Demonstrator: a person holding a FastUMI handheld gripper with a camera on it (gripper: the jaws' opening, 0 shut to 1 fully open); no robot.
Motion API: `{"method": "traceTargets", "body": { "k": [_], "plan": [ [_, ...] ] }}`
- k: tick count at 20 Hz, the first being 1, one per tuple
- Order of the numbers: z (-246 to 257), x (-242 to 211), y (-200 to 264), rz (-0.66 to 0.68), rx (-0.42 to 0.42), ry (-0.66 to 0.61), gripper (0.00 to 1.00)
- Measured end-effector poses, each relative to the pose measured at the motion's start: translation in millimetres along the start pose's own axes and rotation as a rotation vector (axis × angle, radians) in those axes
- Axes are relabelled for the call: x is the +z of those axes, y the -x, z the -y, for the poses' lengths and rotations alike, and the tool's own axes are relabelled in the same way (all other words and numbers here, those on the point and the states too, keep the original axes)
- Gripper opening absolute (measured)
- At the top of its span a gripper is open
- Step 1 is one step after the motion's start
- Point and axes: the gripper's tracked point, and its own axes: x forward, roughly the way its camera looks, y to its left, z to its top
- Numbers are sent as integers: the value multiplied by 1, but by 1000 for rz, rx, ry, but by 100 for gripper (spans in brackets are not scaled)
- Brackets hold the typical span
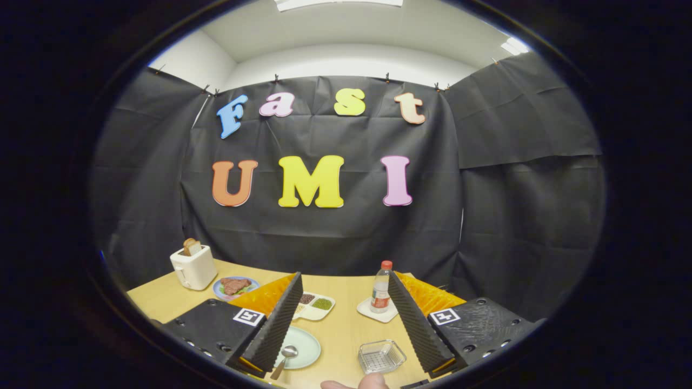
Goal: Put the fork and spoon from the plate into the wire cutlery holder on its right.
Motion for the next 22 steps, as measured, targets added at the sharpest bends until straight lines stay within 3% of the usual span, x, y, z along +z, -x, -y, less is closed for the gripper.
{"method": "traceTargets", "body": {
  "k": [7,22],
  "plan": [
    [-36,-50,-12,-155,90,4,95],
    [-92,-174,5,-702,172,-16,95]
  ]
}}
